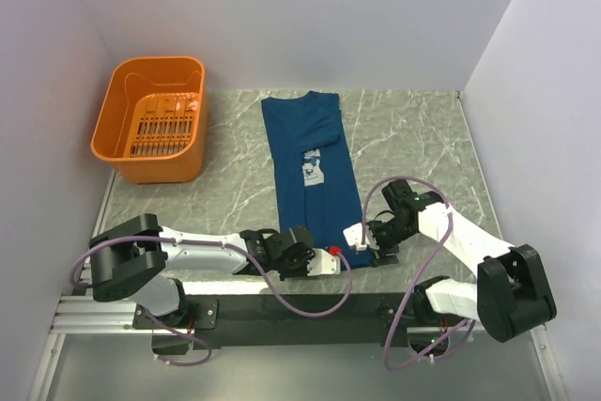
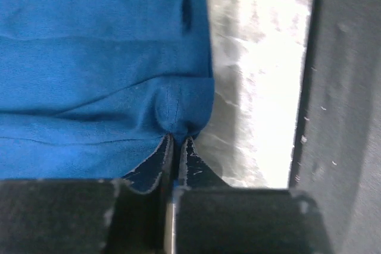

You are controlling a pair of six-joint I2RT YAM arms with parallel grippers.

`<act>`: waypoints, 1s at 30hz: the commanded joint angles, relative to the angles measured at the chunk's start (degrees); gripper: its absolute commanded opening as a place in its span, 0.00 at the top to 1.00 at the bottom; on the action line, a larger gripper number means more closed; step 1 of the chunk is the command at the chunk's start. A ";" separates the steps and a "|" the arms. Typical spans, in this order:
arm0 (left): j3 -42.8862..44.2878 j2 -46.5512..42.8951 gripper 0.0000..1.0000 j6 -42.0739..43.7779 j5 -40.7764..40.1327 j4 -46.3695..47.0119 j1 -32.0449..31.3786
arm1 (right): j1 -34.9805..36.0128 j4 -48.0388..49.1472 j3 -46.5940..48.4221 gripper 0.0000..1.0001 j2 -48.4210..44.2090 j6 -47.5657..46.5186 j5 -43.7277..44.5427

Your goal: Fold and stack the t-shirts

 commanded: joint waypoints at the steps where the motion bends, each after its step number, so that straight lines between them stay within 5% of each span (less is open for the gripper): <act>1: -1.31 1.82 0.99 1.26 -5.15 -3.00 -0.16 | 1.91 3.53 0.37 0.30 0.64 3.07 0.39; 20: -3.69 -4.70 0.99 0.82 -4.02 -0.88 -0.16 | 8.25 7.94 -1.04 0.43 2.40 12.93 2.50; 30: -3.60 -5.14 0.99 0.82 -4.02 -0.27 -0.16 | 10.96 9.42 -2.88 0.40 -0.42 20.73 3.73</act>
